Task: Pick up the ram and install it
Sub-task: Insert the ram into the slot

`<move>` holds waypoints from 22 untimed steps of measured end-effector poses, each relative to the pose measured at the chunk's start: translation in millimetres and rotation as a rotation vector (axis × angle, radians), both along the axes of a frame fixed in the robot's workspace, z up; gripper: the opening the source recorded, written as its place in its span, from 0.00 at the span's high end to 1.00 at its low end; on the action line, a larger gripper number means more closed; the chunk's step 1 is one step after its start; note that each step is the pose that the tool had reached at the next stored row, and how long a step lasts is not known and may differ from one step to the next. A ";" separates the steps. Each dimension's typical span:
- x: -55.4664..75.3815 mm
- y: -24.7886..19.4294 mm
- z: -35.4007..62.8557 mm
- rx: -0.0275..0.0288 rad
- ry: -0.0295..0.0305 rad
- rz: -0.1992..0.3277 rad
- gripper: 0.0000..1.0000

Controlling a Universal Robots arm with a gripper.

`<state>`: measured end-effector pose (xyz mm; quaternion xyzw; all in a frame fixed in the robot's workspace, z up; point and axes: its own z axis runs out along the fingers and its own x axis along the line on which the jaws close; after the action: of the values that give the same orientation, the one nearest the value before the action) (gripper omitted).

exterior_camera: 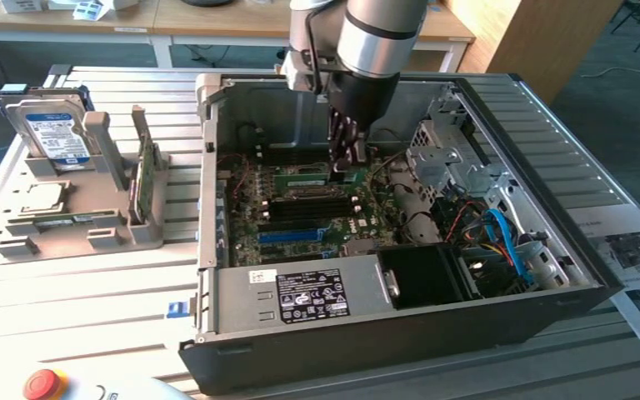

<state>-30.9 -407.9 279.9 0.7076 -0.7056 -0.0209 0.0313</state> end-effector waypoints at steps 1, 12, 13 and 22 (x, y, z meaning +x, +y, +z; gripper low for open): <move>0.0 0.0 -1.8 0.0000 0.0000 0.000 0.88; -0.1 0.0 -21.9 0.0000 0.0000 0.000 0.88; -0.2 0.0 -23.6 -0.0002 0.0000 0.000 0.88; -0.2 0.0 -38.1 -0.0002 -0.0001 0.000 0.88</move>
<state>-31.2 -408.0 241.8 0.7076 -0.7056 -0.0208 0.0313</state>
